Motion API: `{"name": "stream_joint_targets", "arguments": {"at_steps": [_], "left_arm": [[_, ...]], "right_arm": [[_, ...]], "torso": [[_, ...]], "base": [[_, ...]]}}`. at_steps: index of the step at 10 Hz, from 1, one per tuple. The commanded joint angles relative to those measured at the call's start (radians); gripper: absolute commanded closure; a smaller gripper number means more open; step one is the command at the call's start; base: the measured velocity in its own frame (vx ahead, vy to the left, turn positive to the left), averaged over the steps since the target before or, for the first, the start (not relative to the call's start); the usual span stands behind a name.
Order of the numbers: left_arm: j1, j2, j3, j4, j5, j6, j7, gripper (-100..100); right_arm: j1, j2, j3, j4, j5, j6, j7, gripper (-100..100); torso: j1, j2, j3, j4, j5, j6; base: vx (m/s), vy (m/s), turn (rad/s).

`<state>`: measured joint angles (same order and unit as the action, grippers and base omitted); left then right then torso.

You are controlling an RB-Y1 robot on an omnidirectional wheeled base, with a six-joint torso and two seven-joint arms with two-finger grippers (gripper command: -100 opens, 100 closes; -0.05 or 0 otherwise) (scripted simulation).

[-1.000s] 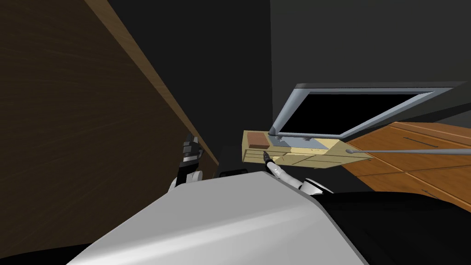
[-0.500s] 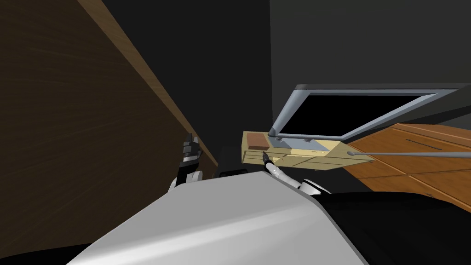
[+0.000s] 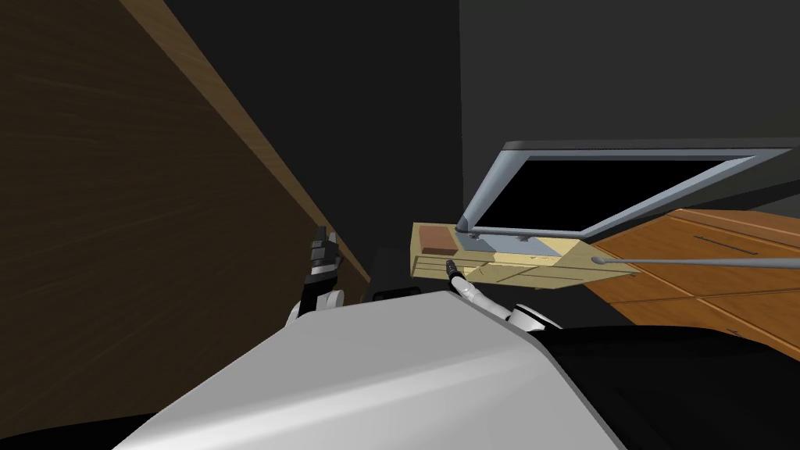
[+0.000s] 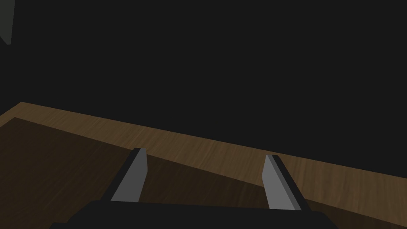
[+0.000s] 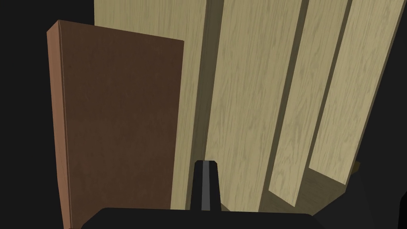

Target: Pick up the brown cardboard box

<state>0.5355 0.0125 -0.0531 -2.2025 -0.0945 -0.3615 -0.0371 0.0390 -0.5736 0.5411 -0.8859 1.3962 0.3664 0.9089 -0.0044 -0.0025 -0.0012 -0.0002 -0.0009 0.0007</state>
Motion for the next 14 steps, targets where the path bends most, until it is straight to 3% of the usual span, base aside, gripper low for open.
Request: {"name": "stream_joint_targets", "arguments": {"at_steps": [1,2,3,7,9,10,12,14], "left_arm": [[0.0,0.0,0.0,0.0,0.0,0.0,0.0,0],[0.0,0.0,0.0,0.0,0.0,0.0,0.0,0],[0.0,0.0,0.0,0.0,0.0,0.0,0.0,0],[0.0,0.0,0.0,0.0,0.0,0.0,0.0,0],[0.0,0.0,0.0,0.0,0.0,0.0,0.0,0],[0.0,0.0,0.0,0.0,0.0,0.0,0.0,0],[0.0,0.0,0.0,0.0,0.0,0.0,0.0,0],[0.0,0.0,0.0,0.0,0.0,0.0,0.0,0]], "right_arm": [[0.0,0.0,0.0,0.0,0.0,0.0,0.0,100],[0.0,0.0,0.0,0.0,0.0,0.0,0.0,0],[-0.002,0.018,0.007,-0.023,0.023,0.028,-0.005,-100],[-0.008,0.062,0.026,-0.086,0.086,0.101,-0.016,-100],[-0.008,0.062,0.026,-0.086,0.086,0.101,-0.016,-100],[-0.01,0.084,0.033,-0.114,0.113,0.134,-0.022,-100],[-0.012,0.094,0.037,-0.127,0.124,0.149,-0.025,-100],[-0.015,0.121,0.047,-0.162,0.159,0.19,-0.033,-100]], "torso": [[0.0,0.0,0.0,0.0,0.0,0.0],[0.0,0.0,0.0,0.0,0.0,0.0],[0.0,0.0,0.0,0.0,0.0,0.0],[-0.004,0.003,0.002,0.001,-0.001,0.0],[-0.004,0.003,0.001,0.001,-0.001,0.0],[-0.002,0.001,0.001,0.0,0.0,0.0],[-0.004,0.003,0.001,0.001,-0.001,0.0],[-0.003,0.003,0.001,0.001,-0.001,0.0]], "base": [[0.0,0.0,0.0],[0.0,0.0,0.0],[-0.022,-0.034,0.03],[-0.046,-0.081,0.032],[-0.024,-0.042,0.008],[-0.024,-0.045,0.029],[-0.042,-0.06,0.028],[-0.042,-0.063,0.024]]}}
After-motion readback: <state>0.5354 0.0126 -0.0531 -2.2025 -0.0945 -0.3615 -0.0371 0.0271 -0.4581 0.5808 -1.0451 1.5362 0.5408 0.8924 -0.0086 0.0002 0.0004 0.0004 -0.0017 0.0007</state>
